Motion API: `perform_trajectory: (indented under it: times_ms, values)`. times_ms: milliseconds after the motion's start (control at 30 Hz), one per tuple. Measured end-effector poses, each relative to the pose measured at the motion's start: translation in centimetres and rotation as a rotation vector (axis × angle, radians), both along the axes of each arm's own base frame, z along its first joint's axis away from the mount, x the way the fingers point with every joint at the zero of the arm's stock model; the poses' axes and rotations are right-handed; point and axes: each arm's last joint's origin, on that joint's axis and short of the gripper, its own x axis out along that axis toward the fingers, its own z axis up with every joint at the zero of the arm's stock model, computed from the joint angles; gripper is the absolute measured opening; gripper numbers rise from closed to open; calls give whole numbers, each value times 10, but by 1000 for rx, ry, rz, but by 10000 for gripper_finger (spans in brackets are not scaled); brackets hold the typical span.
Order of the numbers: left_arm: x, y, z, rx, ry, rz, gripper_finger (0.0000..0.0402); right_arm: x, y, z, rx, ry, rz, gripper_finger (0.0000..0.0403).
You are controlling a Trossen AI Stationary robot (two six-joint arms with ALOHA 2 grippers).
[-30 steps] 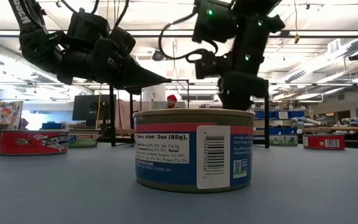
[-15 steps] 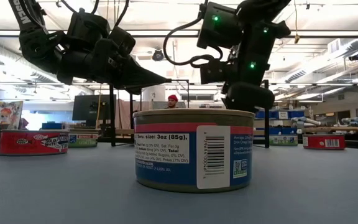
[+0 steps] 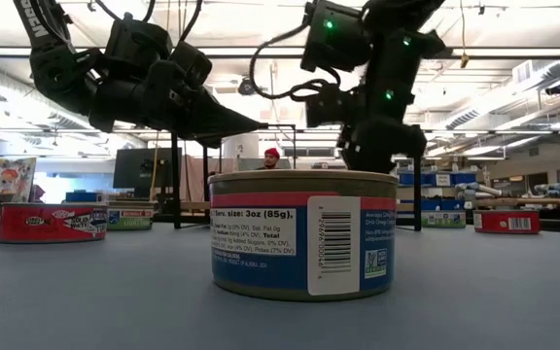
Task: Stack canned seafood by type on shelf
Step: Put the top left red tuna can on the shelf
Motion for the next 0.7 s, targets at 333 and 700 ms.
perform_trajectory:
  times_ms: [333,700]
  values:
    - [0,0,0,0,0,0,1,19,-9,32,179,-92,-125,3]
    - [0,0,0,0,0,0,1,26,-44,49,454,-143,-388,4]
